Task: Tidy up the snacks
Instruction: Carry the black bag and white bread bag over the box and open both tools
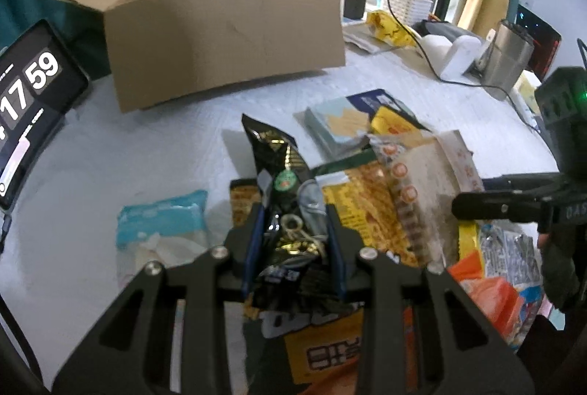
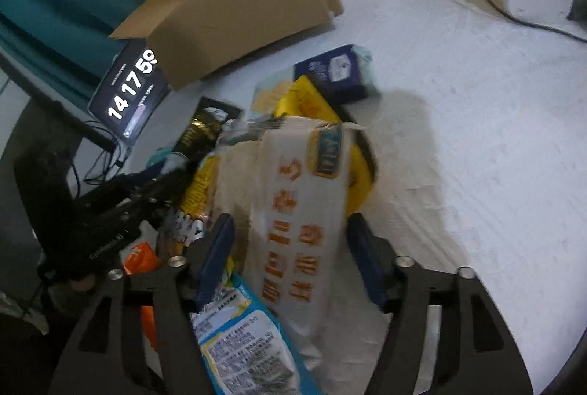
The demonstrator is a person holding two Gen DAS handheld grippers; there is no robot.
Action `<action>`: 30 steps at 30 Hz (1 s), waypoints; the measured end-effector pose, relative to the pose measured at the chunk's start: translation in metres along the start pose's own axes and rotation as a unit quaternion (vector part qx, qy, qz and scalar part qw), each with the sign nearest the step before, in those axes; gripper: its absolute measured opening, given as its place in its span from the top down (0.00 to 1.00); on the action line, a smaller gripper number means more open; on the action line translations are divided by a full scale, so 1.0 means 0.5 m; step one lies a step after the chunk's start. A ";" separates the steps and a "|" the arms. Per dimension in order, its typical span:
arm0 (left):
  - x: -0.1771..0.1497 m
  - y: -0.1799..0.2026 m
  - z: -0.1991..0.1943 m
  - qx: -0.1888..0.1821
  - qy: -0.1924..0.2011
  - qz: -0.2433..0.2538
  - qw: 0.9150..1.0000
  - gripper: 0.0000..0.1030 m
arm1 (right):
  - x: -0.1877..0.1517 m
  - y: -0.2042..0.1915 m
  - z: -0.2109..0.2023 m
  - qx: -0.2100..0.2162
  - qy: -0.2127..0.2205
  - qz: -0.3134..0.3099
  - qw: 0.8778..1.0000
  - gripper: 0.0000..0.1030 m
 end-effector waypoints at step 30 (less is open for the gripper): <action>0.072 -0.017 -0.073 -0.002 0.060 -0.004 0.998 0.68 | 0.074 0.113 -0.080 -0.149 0.072 -0.035 0.986 0.50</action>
Point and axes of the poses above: each gripper's, at about its wrist camera, not at the fingertips, and z roughly the way its jaws point, y to its right, x to its top, the point moved 10 cm from there along z, roughly the way its jaws point, and after that the axes turned 5 degrees about z, right-handed, at the moved point
